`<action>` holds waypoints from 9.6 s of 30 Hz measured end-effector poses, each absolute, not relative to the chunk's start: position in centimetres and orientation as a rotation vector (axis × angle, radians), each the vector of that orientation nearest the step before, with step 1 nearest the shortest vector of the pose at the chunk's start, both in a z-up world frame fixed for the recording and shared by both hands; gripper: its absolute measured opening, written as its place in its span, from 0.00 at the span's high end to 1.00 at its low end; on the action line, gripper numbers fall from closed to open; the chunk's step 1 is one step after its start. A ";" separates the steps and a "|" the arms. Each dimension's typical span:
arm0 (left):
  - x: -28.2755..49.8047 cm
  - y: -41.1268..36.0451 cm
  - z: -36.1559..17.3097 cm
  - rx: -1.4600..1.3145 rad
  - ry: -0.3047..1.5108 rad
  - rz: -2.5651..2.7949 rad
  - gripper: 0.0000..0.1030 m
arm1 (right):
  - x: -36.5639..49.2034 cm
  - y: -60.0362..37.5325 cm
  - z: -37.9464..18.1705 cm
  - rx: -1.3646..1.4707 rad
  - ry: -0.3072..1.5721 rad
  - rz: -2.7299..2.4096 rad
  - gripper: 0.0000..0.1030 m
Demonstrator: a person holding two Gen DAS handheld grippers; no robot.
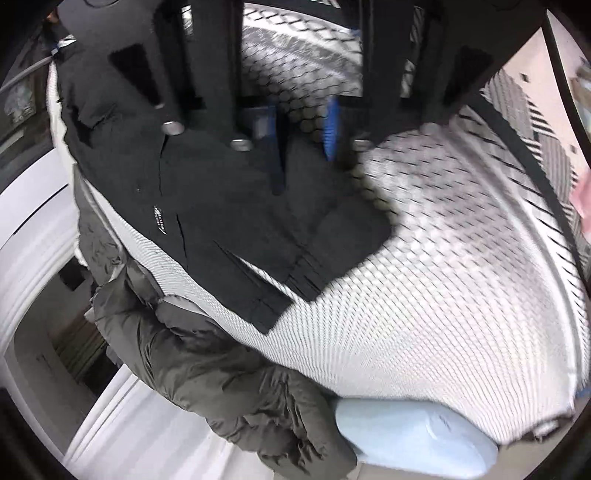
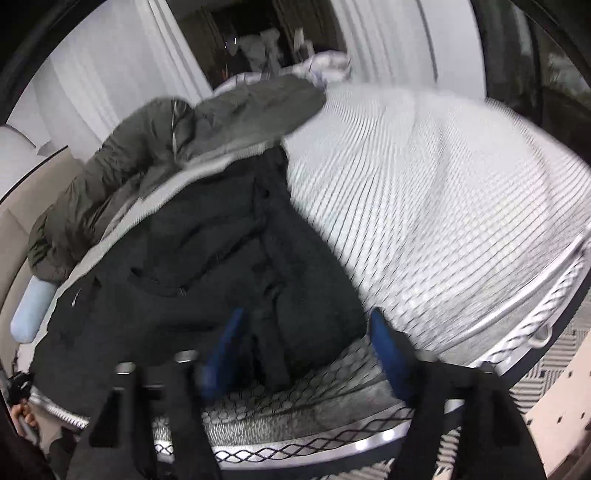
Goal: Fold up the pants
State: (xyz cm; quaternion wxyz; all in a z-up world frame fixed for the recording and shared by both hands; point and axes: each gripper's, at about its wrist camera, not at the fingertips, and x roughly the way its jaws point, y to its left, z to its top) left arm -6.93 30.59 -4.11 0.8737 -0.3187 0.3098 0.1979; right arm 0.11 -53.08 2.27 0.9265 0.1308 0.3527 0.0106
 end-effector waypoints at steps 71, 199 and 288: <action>-5.7 34.5 -8.6 -0.845 0.673 0.253 0.53 | -2.8 -50.1 1.3 0.485 0.649 0.230 0.02; 19.0 32.6 -10.3 -0.870 0.655 0.323 0.59 | 11.4 -55.7 1.1 0.788 0.883 0.138 0.35; 18.2 -5.2 -9.3 0.116 0.857 -0.372 0.01 | 12.5 -28.6 2.4 -0.117 0.824 0.423 0.20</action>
